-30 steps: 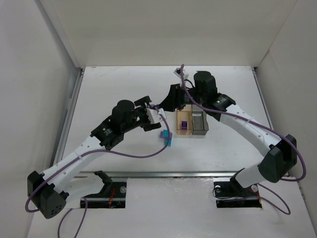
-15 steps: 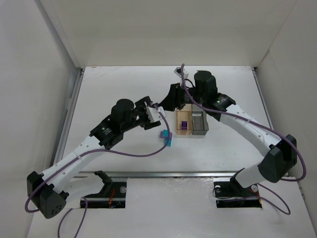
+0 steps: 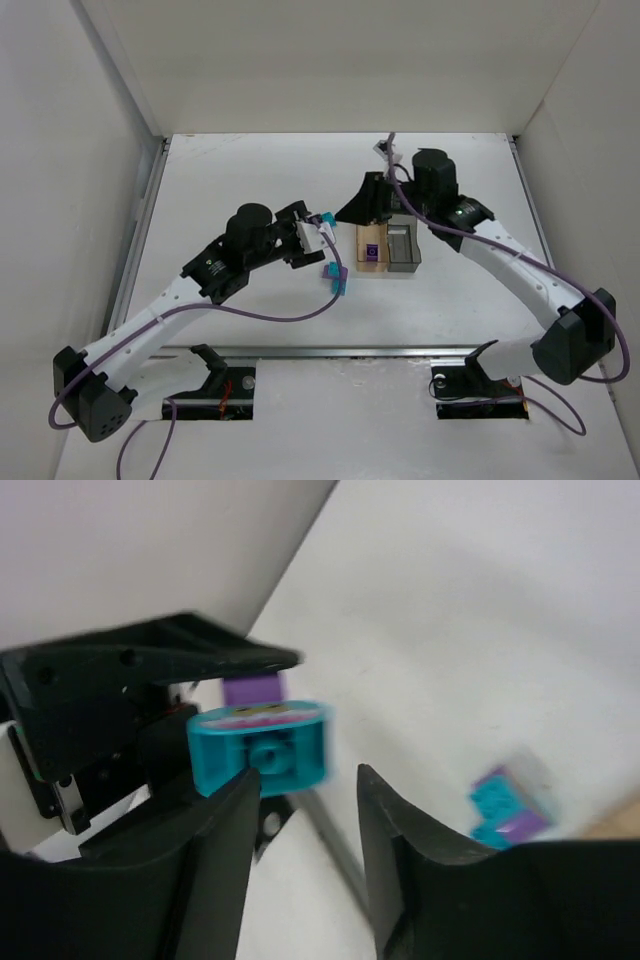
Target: Sort the legos into containers by color
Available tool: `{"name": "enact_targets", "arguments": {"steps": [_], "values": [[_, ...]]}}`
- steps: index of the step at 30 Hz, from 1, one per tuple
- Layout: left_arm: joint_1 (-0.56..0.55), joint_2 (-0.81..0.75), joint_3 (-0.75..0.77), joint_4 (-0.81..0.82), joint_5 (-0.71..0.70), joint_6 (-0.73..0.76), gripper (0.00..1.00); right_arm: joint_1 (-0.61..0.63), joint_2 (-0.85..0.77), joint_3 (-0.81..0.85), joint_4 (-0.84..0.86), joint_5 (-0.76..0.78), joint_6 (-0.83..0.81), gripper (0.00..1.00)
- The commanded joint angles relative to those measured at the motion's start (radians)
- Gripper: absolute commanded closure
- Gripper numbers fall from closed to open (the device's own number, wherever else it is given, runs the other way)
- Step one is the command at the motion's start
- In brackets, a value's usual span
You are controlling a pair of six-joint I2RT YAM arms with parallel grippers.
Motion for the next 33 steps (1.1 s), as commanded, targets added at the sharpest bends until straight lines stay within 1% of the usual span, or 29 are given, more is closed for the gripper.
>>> {"name": "enact_targets", "arguments": {"steps": [1, 3, 6, 10, 11, 12, 13, 14, 15, 16, 17, 19, 20, 22, 23, 24, 25, 26, 27, 30, 31, 33], "values": [[0.030, -0.053, -0.053, -0.064, -0.034, -0.017, 1.00, -0.120, -0.098, -0.006, -0.034, 0.141, -0.024, 1.00], [0.030, -0.062, -0.073, -0.064, -0.034, -0.018, 1.00, -0.130, -0.109, -0.006, -0.087, 0.154, -0.060, 1.00], [0.030, -0.062, -0.084, -0.064, -0.034, -0.027, 1.00, -0.154, -0.109, -0.006, -0.087, 0.138, -0.069, 1.00], [0.030, -0.062, -0.084, -0.055, -0.034, -0.038, 1.00, -0.177, -0.109, -0.006, -0.140, 0.175, -0.093, 1.00], [0.030, -0.062, -0.084, -0.055, -0.034, -0.038, 1.00, -0.187, -0.109, -0.006, -0.140, 0.131, -0.093, 1.00], [0.030, -0.062, -0.084, -0.046, -0.034, -0.038, 1.00, -0.197, -0.109, -0.017, -0.124, 0.081, -0.107, 0.93], [0.030, -0.062, -0.075, -0.046, -0.034, -0.038, 1.00, -0.197, -0.109, -0.017, -0.080, 0.019, -0.127, 0.78], [0.030, -0.062, -0.075, -0.046, -0.020, -0.038, 1.00, -0.197, -0.092, -0.026, -0.055, -0.057, -0.127, 0.57], [0.030, -0.071, -0.075, -0.035, -0.020, -0.038, 1.00, -0.181, -0.083, -0.026, -0.037, -0.170, -0.136, 0.30], [0.030, -0.071, -0.075, -0.026, -0.003, -0.038, 1.00, -0.165, -0.083, -0.017, -0.025, -0.187, -0.136, 0.12], [0.030, -0.071, -0.064, -0.026, 0.021, -0.038, 1.00, -0.126, -0.072, -0.005, -0.015, -0.187, -0.155, 0.00], [0.030, -0.080, -0.041, -0.026, 0.061, -0.038, 1.00, -0.083, -0.072, 0.017, -0.015, -0.187, -0.184, 0.00], [0.030, -0.080, -0.029, -0.036, 0.122, -0.038, 1.00, -0.064, -0.072, 0.026, -0.015, -0.170, -0.223, 0.00], [0.030, -0.089, 0.013, -0.071, 0.187, -0.022, 1.00, -0.018, -0.084, 0.048, -0.046, -0.098, -0.288, 0.00], [0.030, -0.090, 0.029, -0.085, 0.224, -0.022, 1.00, -0.009, -0.105, 0.067, -0.092, -0.077, -0.381, 0.00], [0.030, -0.090, 0.045, -0.101, 0.297, -0.022, 1.00, -0.009, -0.121, 0.068, -0.110, -0.057, -0.430, 0.00], [0.030, -0.090, 0.077, -0.119, 0.337, -0.022, 1.00, -0.009, -0.141, 0.068, -0.123, -0.019, -0.486, 0.00], [0.030, -0.080, 0.092, -0.156, 0.376, -0.022, 1.00, -0.009, -0.164, 0.030, -0.123, 0.011, -0.544, 0.00], [0.030, -0.068, 0.105, -0.174, 0.444, -0.022, 1.00, -0.009, -0.222, -0.003, -0.097, 0.022, -0.655, 0.00], [0.030, -0.054, 0.135, -0.207, 0.514, -0.022, 1.00, -0.009, -0.318, -0.109, -0.032, -0.013, -0.792, 0.00], [0.030, -0.041, 0.146, -0.207, 0.540, -0.022, 1.00, -0.009, -0.331, -0.121, 0.001, -0.032, -0.813, 0.00], [0.030, -0.028, 0.157, -0.207, 0.549, -0.022, 1.00, 0.000, -0.331, -0.121, 0.002, -0.095, -0.860, 0.00]]}}
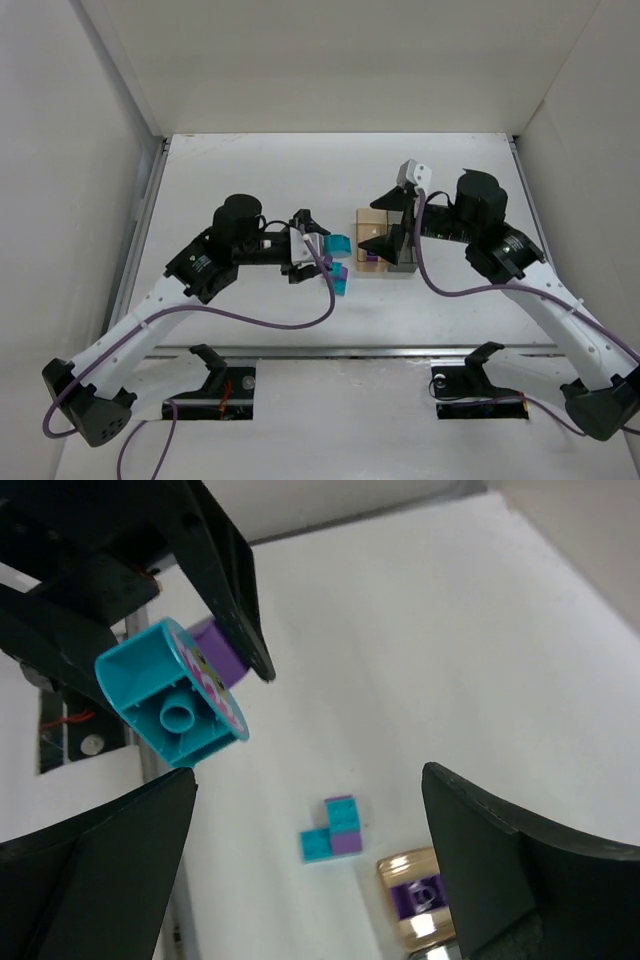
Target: Sort the legos into containers by color
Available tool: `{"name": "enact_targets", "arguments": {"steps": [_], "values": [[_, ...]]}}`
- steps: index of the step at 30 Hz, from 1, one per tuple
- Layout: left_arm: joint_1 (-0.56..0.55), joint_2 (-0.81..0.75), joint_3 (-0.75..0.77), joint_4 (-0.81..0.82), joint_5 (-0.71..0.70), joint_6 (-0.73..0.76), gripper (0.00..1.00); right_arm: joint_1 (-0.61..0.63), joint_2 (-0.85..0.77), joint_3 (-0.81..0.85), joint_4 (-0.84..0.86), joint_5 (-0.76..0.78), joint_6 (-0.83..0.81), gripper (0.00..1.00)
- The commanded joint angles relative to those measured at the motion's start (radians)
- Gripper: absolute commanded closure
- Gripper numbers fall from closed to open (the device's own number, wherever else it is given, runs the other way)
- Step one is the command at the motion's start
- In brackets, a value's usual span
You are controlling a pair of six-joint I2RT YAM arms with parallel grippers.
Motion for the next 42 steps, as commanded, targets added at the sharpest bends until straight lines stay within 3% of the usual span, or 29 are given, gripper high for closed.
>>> {"name": "enact_targets", "arguments": {"steps": [1, 4, 13, 19, 26, 29, 40, 42], "values": [[0.000, 0.027, 0.044, -0.028, 0.137, 0.004, 1.00, 0.022, -0.001, -0.009, 0.089, -0.058, -0.195, 0.01], [0.000, 0.058, 0.064, -0.028, 0.156, 0.015, 1.00, 0.057, 0.040, 0.017, 0.089, -0.058, -0.224, 0.07], [0.009, 0.089, 0.107, -0.002, 0.121, -0.020, 1.00, 0.077, 0.043, 0.036, 0.068, -0.130, -0.278, 0.10], [0.009, 0.109, 0.107, -0.046, 0.102, 0.027, 1.00, 0.077, -0.036, 0.014, -0.061, 0.008, -0.345, 0.10], [0.009, 0.138, 0.116, -0.036, 0.056, 0.046, 1.00, 0.077, -0.067, 0.036, -0.168, 0.002, -0.368, 0.10], [0.009, 0.147, 0.127, -0.017, 0.067, 0.046, 1.00, 0.077, -0.033, 0.057, -0.156, -0.080, -0.344, 0.10], [0.009, 0.147, 0.150, -0.017, 0.087, 0.026, 1.00, 0.087, 0.083, 0.069, 0.079, -0.087, -0.247, 0.09], [0.009, 0.147, 0.150, -0.017, 0.087, 0.026, 1.00, 0.087, 0.102, 0.095, 0.079, -0.129, -0.247, 0.14]]}}
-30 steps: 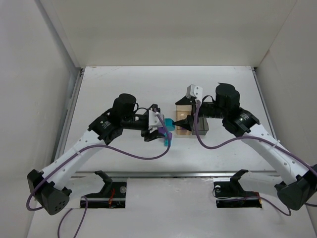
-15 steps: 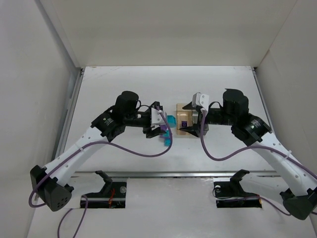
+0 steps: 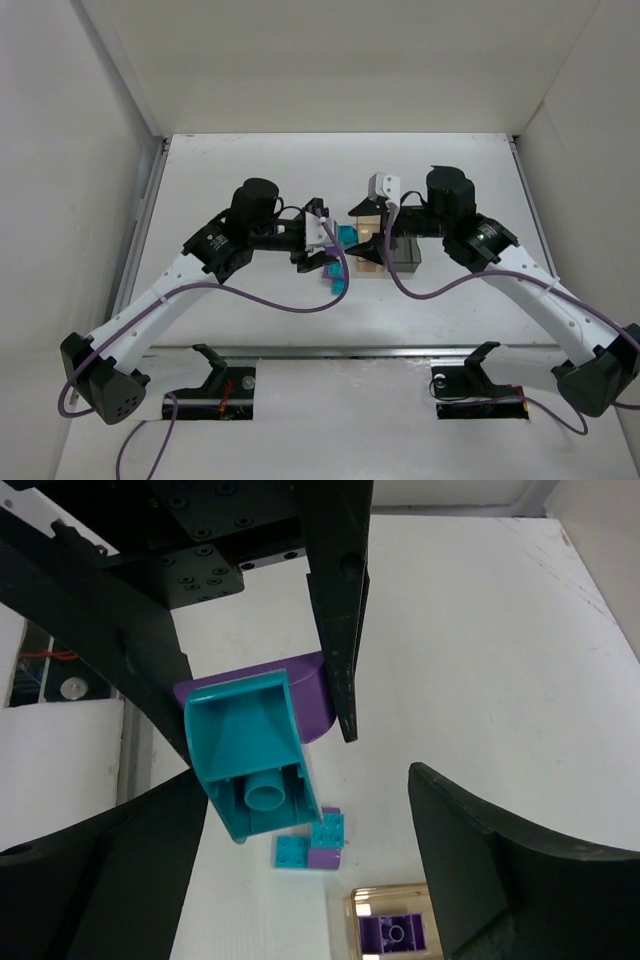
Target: Sort the legos into containers by color
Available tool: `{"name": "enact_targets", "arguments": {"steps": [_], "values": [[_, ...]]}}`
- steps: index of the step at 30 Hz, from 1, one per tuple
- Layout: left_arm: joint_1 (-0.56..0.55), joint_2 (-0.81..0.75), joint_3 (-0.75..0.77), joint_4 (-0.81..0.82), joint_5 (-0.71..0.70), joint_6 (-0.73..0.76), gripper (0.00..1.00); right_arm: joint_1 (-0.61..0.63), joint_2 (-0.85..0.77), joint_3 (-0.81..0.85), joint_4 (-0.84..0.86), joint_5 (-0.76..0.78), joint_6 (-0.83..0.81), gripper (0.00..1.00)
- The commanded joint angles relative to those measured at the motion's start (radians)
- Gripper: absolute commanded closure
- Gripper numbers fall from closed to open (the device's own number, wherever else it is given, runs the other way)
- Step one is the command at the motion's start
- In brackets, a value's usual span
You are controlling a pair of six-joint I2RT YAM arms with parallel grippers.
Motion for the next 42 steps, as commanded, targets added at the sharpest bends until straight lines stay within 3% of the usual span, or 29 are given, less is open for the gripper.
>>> {"name": "enact_targets", "arguments": {"steps": [1, 2, 3, 8, 10, 18, 25, 30, 33, 37, 41, 42], "values": [[-0.001, -0.014, 0.041, 0.031, 0.025, -0.001, 1.00, 0.010, 0.023, 0.066, 0.098, -0.075, 0.033, 0.16], [-0.001, -0.014, 0.032, 0.031, 0.024, -0.001, 1.00, 0.010, 0.023, 0.076, 0.098, -0.103, 0.033, 0.20], [-0.001, -0.014, 0.032, 0.031, 0.024, -0.012, 1.00, 0.010, 0.036, 0.086, 0.107, -0.103, 0.042, 0.32], [-0.001, -0.014, 0.032, 0.070, -0.003, -0.072, 1.00, 0.020, 0.072, 0.119, 0.080, -0.134, 0.071, 0.66], [-0.001, -0.014, 0.032, 0.081, -0.017, -0.093, 1.00, 0.020, 0.061, 0.119, 0.080, -0.114, 0.071, 1.00], [-0.001, -0.023, -0.034, 0.028, -0.123, -0.069, 1.00, -0.041, -0.095, 0.016, 0.066, 0.119, 0.108, 1.00], [0.008, -0.034, -0.081, 0.019, -0.167, -0.056, 1.00, -0.093, -0.123, 0.004, -0.015, 0.288, 0.143, 1.00], [0.008, -0.034, -0.090, 0.019, -0.187, -0.056, 1.00, -0.191, -0.008, 0.023, -0.098, 0.726, 0.387, 1.00], [0.008, -0.034, -0.100, 0.042, -0.212, -0.069, 1.00, -0.249, 0.113, 0.034, -0.186, 0.779, 0.547, 1.00], [0.008, -0.034, -0.100, 0.065, -0.244, -0.078, 1.00, -0.288, 0.205, 0.008, -0.195, 0.777, 0.616, 1.00], [0.008, -0.034, -0.109, 0.065, -0.267, -0.078, 1.00, -0.297, 0.244, -0.001, -0.172, 0.777, 0.625, 0.86], [0.008, -0.034, -0.109, 0.065, -0.267, -0.078, 1.00, -0.297, 0.259, -0.001, -0.172, 0.777, 0.625, 0.77]]}}
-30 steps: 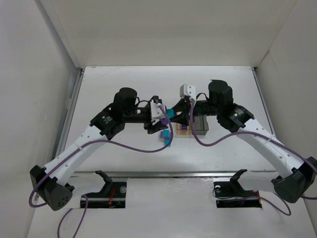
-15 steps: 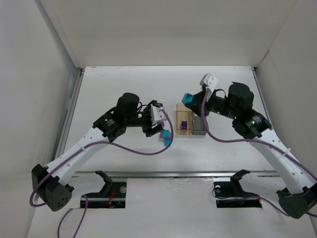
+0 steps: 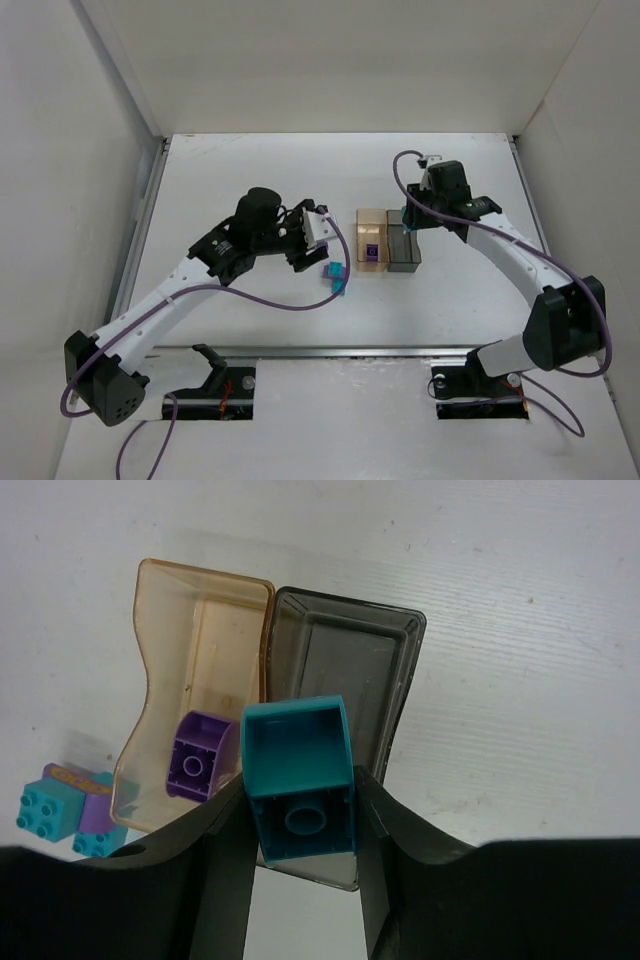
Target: Sort the legos into containers by color
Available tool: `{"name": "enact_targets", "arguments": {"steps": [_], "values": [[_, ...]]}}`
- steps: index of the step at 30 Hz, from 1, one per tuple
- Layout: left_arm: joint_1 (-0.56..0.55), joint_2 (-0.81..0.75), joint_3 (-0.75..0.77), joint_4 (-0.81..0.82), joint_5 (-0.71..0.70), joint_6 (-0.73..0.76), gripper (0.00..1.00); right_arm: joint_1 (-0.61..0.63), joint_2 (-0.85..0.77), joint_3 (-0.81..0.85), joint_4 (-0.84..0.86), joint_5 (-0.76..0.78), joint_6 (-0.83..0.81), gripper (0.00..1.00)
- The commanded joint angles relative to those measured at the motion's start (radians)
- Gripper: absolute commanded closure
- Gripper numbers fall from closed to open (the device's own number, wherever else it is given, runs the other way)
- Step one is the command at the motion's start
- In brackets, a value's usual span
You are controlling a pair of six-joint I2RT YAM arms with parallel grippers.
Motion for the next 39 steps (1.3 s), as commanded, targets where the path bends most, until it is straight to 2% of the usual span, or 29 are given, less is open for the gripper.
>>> {"name": "enact_targets", "arguments": {"steps": [1, 2, 4, 6, 7, 10, 14, 19, 23, 29, 35, 37, 39], "values": [[0.002, -0.025, -0.015, 0.049, -0.013, -0.006, 1.00, 0.002, -0.012, 0.016, 0.034, 0.034, 0.053, 0.71], [0.002, -0.025, -0.024, 0.049, -0.013, -0.006, 1.00, 0.002, 0.003, 0.016, 0.034, 0.021, 0.053, 0.67], [0.002, -0.025, -0.024, 0.058, -0.013, -0.006, 1.00, 0.002, 0.031, 0.016, 0.023, 0.007, 0.053, 0.47], [0.002, -0.003, -0.024, 0.068, -0.013, -0.006, 1.00, -0.008, 0.046, 0.027, 0.023, -0.002, 0.053, 0.35], [0.002, -0.003, -0.024, 0.077, -0.022, -0.006, 1.00, -0.008, 0.057, 0.027, 0.011, -0.002, 0.053, 0.25], [0.002, 0.018, -0.024, 0.112, -0.022, -0.016, 1.00, -0.008, 0.057, 0.050, 0.000, -0.011, 0.053, 0.12], [-0.007, 0.067, -0.024, 0.216, -0.036, -0.063, 1.00, -0.008, 0.026, 0.062, -0.009, -0.011, 0.053, 0.12], [-0.018, 0.222, 0.031, 0.371, -0.016, -0.180, 1.00, -0.008, -0.069, 0.082, -0.009, 0.020, 0.075, 0.12], [-0.051, 0.353, 0.086, 0.442, 0.024, -0.166, 1.00, -0.017, -0.129, 0.082, -0.009, 0.073, 0.086, 0.11], [-0.070, 0.570, 0.194, 0.480, -0.097, -0.175, 0.95, -0.026, -0.233, -0.001, 0.029, 0.083, 0.096, 0.11], [-0.070, 0.672, 0.261, 0.514, -0.133, -0.114, 0.94, -0.026, -0.276, -0.053, 0.030, 0.095, 0.096, 0.11], [-0.070, 0.709, 0.281, 0.491, -0.123, -0.100, 0.81, -0.026, -0.276, -0.062, 0.030, 0.106, 0.096, 0.11], [-0.059, 0.718, 0.281, 0.471, -0.096, -0.091, 0.65, -0.026, -0.276, -0.062, 0.020, 0.106, 0.076, 0.11]]}}
